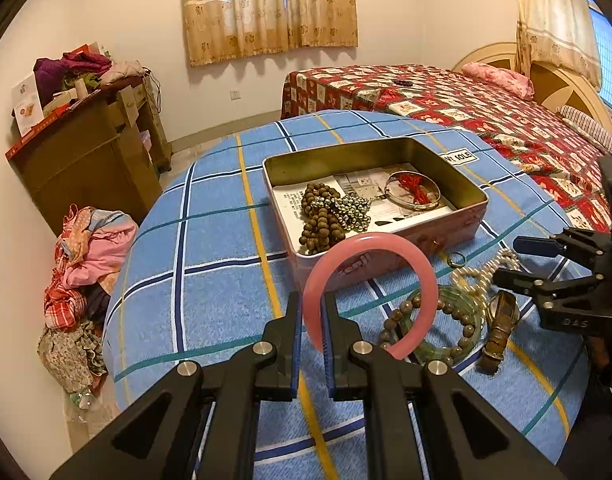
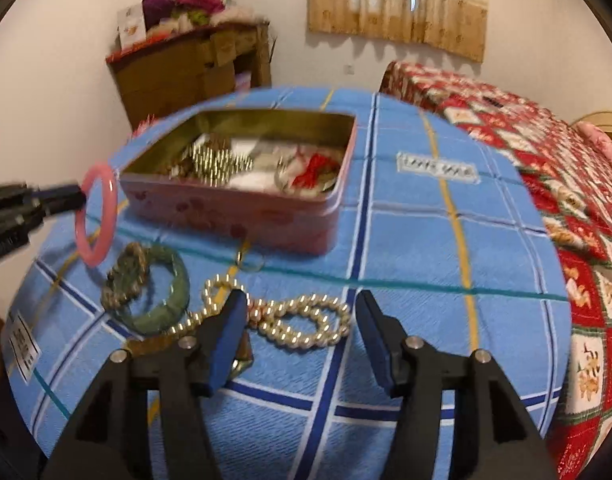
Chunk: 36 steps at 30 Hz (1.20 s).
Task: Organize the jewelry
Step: 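Close the left tool on the pink bangle while the right tool grasps the pearl necklace, then lift the pink bangle with the left tool while the right tool carries the pearls over the tin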
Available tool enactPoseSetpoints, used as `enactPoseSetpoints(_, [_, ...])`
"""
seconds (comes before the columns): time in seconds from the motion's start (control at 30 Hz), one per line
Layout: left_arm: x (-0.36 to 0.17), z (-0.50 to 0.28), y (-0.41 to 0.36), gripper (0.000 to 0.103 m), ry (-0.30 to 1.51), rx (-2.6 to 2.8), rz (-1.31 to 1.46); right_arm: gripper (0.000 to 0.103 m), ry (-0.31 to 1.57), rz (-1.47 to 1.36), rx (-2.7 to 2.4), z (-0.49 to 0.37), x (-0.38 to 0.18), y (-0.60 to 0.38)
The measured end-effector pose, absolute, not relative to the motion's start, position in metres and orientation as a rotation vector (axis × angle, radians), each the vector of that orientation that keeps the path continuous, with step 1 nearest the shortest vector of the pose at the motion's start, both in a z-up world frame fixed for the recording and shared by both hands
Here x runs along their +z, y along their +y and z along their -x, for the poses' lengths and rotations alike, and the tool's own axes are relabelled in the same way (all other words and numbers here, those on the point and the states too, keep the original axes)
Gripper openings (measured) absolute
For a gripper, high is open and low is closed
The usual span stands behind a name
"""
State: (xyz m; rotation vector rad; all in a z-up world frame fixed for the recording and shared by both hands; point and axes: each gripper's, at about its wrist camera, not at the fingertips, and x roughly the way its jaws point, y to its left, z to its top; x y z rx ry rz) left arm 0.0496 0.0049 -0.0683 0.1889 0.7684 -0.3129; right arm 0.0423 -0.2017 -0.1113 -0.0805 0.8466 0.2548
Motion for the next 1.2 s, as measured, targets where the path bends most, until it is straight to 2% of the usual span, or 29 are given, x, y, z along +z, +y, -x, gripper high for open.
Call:
enactPoseSetpoints(0.13, [-0.07, -0.049, 0.005, 0.008, 0.772, -0.313, -0.188, 0.062, 0.875, 0.097, 0.238, -0.048, -0.119, -0.203])
enactPoseSetpoints(0.2, [-0.07, -0.05, 0.006, 0.008, 0.772, -0.31, -0.185, 0.048, 0.864, 0.098, 0.25, -0.045, -0.118, -0.204])
enactPoseSetpoints(0.27, [-0.07, -0.05, 0.007, 0.008, 0.773, -0.309, -0.184, 0.024, 0.854, 0.108, 0.259, -0.042, -0.117, -0.203])
enactPoseSetpoints(0.4, [-0.07, -0.05, 0.008, 0.008, 0.772, -0.308, -0.183, 0.021, 0.837, 0.115, 0.267, -0.037, -0.116, -0.2])
enactPoseSetpoints(0.43, [-0.07, -0.05, 0.008, 0.008, 0.771, -0.308, -0.183, 0.017, 0.824, 0.11, 0.271, -0.035, -0.114, -0.2])
enactPoseSetpoints(0.47, [-0.07, -0.05, 0.007, 0.008, 0.771, -0.307, -0.184, 0.008, 0.808, 0.108, 0.273, -0.032, -0.111, -0.2])
enactPoseSetpoints(1.2, [-0.032, -0.053, 0.008, 0.008, 0.687, -0.303, -0.191, 0.008, 0.656, 0.143, 0.275, -0.019, -0.048, -0.192])
